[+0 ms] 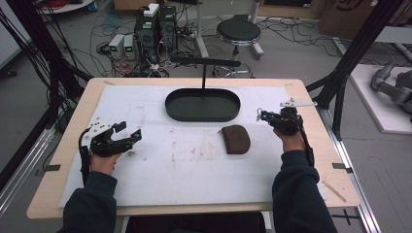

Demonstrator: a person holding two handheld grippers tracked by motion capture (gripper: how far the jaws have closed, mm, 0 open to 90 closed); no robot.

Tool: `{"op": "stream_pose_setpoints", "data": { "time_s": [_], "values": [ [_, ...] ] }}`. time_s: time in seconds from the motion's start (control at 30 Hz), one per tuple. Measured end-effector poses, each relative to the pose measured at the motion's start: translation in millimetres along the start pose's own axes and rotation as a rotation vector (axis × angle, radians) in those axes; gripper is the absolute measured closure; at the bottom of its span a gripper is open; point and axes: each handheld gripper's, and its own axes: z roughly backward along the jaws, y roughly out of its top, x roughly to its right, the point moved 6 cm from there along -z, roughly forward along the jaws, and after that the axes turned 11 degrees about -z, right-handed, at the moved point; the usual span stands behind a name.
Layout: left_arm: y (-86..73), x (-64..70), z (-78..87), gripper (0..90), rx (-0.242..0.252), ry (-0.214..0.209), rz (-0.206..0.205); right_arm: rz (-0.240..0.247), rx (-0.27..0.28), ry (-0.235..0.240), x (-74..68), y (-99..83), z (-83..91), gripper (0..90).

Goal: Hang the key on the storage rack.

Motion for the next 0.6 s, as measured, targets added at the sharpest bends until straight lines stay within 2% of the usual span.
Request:
{"op": "stream_pose_setpoints", "data": {
  "time_s": [0.03,0.1,0.13,0.17,0.2,0.23,0.33,0.37,0.5,0.57,0.6],
  "values": [
    [0.0,-0.1,-0.3,26.2,0.0,0.001,-0.001,0.025,0.016,0.019,-6.4,11.8,-3.3,90.0],
    [0.0,0.0,-0.5,26.2,0.0,0.0,-0.002,0.03,0.024,0.024,-8.9,15.8,-4.7,90.0],
    [0.1,-0.1,-0.4,26.2,0.0,-0.001,-0.003,0.05,0.028,0.037,-14.6,27.2,-10.0,90.0],
    [0.2,-0.2,-0.2,26.2,0.001,-0.002,-0.003,0.05,0.028,0.037,-14.6,27.2,-10.0,90.0],
    [0.0,-0.4,-0.1,26.1,0.0,-0.003,-0.001,0.065,0.034,0.045,-17.6,33.1,-12.9,90.0],
    [0.0,-0.9,0.2,26.2,0.001,0.0,-0.001,0.096,0.039,0.051,-23.2,46.5,-20.7,90.0],
    [0.3,-1.5,0.6,26.2,0.005,-0.002,0.004,0.111,0.057,0.073,-27.2,56.9,-27.0,90.0],
    [0.1,-1.7,0.7,26.2,0.004,-0.002,0.004,0.111,0.063,0.09,-30.9,69.1,-36.0,90.0],
    [-0.3,-3.3,1.1,26.1,0.004,-0.001,0.006,0.118,0.079,0.118,-35.9,88.6,-53.2,90.0],
    [-0.2,-4.3,1.5,26.2,0.007,0.001,0.009,0.119,0.08,0.122,-37.3,93.5,-57.7,90.0],
    [-0.4,-4.8,1.6,26.2,0.007,0.002,0.009,0.136,0.095,0.118,-39.6,103.8,-67.2,90.0]
  ]
}}
